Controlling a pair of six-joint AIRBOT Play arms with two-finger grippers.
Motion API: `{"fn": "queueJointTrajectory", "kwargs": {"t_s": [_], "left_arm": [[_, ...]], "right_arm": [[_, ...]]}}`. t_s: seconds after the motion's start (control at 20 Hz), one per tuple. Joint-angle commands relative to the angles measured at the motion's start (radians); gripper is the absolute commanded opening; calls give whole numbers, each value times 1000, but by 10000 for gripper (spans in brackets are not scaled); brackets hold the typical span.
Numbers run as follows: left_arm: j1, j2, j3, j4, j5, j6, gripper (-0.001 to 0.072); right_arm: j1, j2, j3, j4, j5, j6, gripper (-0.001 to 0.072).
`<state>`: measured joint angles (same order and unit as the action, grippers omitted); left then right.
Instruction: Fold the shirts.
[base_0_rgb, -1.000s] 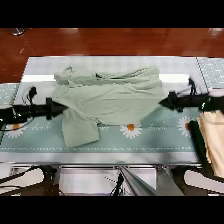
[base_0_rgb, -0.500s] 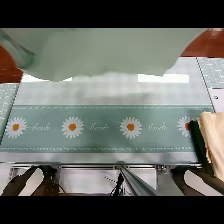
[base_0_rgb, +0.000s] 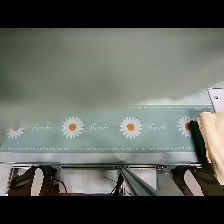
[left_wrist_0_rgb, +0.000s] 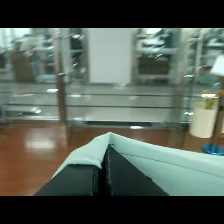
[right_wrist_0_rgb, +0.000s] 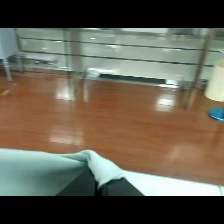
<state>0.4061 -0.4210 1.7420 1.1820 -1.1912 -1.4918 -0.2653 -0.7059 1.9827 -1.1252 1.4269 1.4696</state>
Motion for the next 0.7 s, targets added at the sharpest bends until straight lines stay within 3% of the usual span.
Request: {"fn": "queueJointTrajectory", "kwargs": {"t_s": [0.0,0.3,0.5,0.65], "left_arm": [[1,43,-16,121,-150,-30,27],[1,12,-321,71,-155,-48,27],[-10,-93,-644,-178,16,71,27],[-83,-269,-748,-218,169,93,27]], "right_arm": [[2,97,-80,-60,38,38,26],[1,125,-394,-24,27,37,26],[2,85,-663,123,-90,-37,26],[2,-26,-819,132,-231,-83,26]]}}
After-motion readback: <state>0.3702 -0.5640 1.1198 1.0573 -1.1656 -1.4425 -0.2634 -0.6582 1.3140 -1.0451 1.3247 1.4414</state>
